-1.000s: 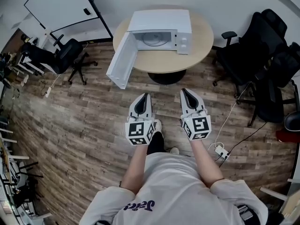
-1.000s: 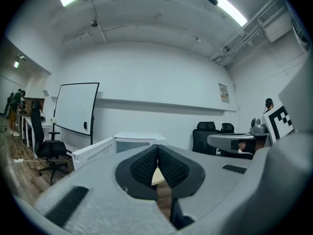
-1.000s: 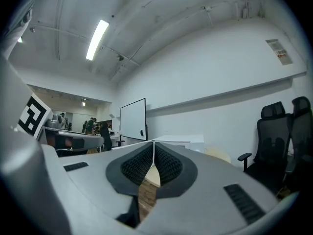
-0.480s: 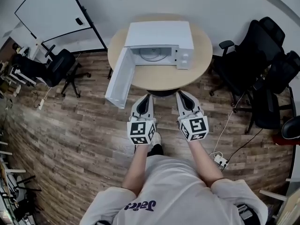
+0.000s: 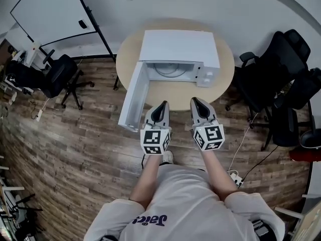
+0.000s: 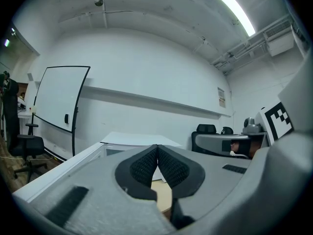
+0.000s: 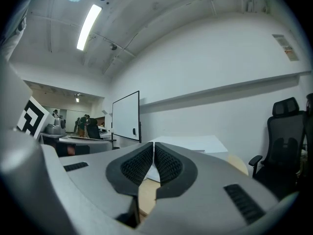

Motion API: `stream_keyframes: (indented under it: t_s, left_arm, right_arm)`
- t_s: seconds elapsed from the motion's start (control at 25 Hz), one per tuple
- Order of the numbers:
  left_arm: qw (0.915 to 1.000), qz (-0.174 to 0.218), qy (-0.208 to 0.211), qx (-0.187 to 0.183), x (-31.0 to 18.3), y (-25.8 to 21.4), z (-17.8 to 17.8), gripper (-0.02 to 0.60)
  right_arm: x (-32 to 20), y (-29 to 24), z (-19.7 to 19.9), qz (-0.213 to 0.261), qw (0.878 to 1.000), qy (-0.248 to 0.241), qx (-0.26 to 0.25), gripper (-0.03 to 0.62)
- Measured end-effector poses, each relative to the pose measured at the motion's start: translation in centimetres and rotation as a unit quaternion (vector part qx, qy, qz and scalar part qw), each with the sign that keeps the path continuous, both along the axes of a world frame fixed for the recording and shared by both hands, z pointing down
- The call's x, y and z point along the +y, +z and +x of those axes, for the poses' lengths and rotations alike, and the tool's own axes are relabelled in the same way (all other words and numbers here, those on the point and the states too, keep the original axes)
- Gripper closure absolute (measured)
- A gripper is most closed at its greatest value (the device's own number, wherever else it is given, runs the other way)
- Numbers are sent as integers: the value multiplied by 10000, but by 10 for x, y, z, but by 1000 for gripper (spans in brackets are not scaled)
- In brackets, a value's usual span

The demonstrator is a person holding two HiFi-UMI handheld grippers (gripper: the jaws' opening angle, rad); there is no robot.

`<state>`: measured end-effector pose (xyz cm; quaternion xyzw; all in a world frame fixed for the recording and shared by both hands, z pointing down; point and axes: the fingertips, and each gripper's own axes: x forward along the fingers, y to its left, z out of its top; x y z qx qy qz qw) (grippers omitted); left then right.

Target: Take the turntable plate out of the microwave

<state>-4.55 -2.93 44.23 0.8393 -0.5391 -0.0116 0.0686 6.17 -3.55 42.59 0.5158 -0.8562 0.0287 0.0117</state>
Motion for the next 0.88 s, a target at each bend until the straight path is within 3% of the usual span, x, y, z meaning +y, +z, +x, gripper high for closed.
stream_keyframes:
  t_s: [0.36,0.64,0.88]
  left_arm:
    - [9994,-111,326,15,-42,12,-1,565]
    - [9981,-402,473,34,-80,44,20,565]
    - [9944,-941,333,354,-135,76,22,565]
  right_arm:
    - [-43,17,-21,-169,9996,172,-114,574]
    - [-84,50,8,-511,9979,385,-142,574]
    - [-140,69,8,-754,9968,253,-117,574]
